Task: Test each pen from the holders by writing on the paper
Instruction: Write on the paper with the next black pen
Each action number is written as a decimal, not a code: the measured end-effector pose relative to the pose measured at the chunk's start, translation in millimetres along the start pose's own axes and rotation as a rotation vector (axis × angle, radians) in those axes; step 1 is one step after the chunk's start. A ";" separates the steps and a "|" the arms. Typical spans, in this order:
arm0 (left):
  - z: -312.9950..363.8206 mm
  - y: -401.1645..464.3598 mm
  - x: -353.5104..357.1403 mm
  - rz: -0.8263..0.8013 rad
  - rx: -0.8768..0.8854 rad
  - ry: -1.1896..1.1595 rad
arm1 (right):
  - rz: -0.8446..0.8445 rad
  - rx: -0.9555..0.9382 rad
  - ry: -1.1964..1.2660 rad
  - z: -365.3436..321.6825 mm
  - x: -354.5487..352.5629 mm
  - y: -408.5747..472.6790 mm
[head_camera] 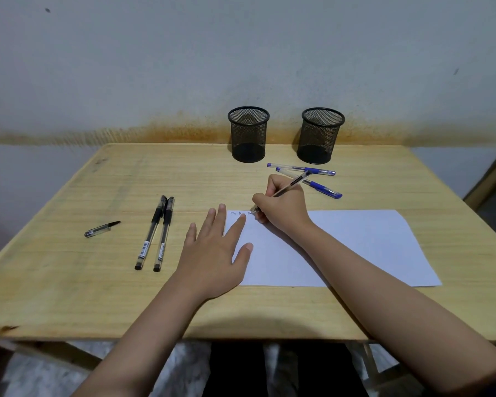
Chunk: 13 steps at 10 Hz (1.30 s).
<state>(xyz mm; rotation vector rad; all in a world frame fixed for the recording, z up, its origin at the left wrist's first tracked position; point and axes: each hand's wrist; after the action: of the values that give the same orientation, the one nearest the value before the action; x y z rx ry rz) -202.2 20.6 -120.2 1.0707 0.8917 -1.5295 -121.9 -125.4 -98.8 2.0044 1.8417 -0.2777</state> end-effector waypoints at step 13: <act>-123.9 -47.7 -62.4 0.640 -0.447 -0.260 | 0.082 0.059 0.266 -3.8 -6.9 -3.5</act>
<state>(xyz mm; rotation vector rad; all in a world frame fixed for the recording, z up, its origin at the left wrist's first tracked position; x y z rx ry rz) -220.6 164.9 -101.4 0.7087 0.5873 -0.8534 -126.6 -129.9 -93.2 2.2427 1.9186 -0.0422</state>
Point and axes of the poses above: each hand's wrist, its own y-axis towards the middle knuckle, its own x-axis out of the palm, z = x × y, and after that the axes turned 5 degrees about -y, right-handed
